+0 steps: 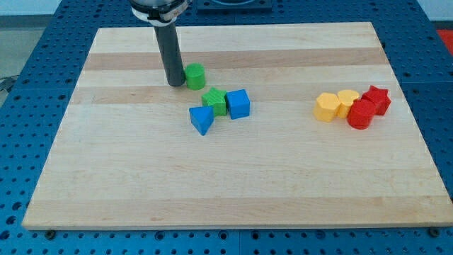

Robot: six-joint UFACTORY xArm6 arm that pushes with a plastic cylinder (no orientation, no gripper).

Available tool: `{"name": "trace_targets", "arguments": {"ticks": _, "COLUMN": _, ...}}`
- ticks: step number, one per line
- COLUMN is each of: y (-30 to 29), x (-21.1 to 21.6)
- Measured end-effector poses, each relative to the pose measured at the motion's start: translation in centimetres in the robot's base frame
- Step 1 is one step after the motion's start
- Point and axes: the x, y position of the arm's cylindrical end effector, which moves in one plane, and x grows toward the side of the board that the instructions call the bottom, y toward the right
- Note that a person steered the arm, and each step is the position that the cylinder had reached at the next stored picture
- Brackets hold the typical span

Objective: Push the green circle into the green star

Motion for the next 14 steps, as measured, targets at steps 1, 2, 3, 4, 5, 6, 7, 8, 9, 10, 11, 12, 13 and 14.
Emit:
{"name": "trace_targets", "arguments": {"ticks": 1, "y": 0.0, "x": 1.8}}
{"name": "trace_targets", "arguments": {"ticks": 2, "y": 0.0, "x": 3.2}}
{"name": "trace_targets", "arguments": {"ticks": 3, "y": -1.0, "x": 3.3}}
{"name": "trace_targets", "arguments": {"ticks": 4, "y": -3.3, "x": -0.5}}
{"name": "trace_targets", "arguments": {"ticks": 5, "y": -3.4, "x": -5.9}}
{"name": "trace_targets", "arguments": {"ticks": 6, "y": -1.5, "x": -6.7}}
{"name": "trace_targets", "arguments": {"ticks": 7, "y": 0.4, "x": -6.6}}
{"name": "trace_targets", "arguments": {"ticks": 8, "y": 0.4, "x": -6.6}}
{"name": "trace_targets", "arguments": {"ticks": 9, "y": 1.9, "x": -4.5}}
{"name": "trace_targets", "arguments": {"ticks": 10, "y": 2.0, "x": -4.1}}
{"name": "trace_targets", "arguments": {"ticks": 11, "y": 2.0, "x": -3.2}}
{"name": "trace_targets", "arguments": {"ticks": 12, "y": 2.1, "x": -1.4}}
{"name": "trace_targets", "arguments": {"ticks": 13, "y": 2.1, "x": -1.2}}
{"name": "trace_targets", "arguments": {"ticks": 14, "y": 2.2, "x": -2.8}}
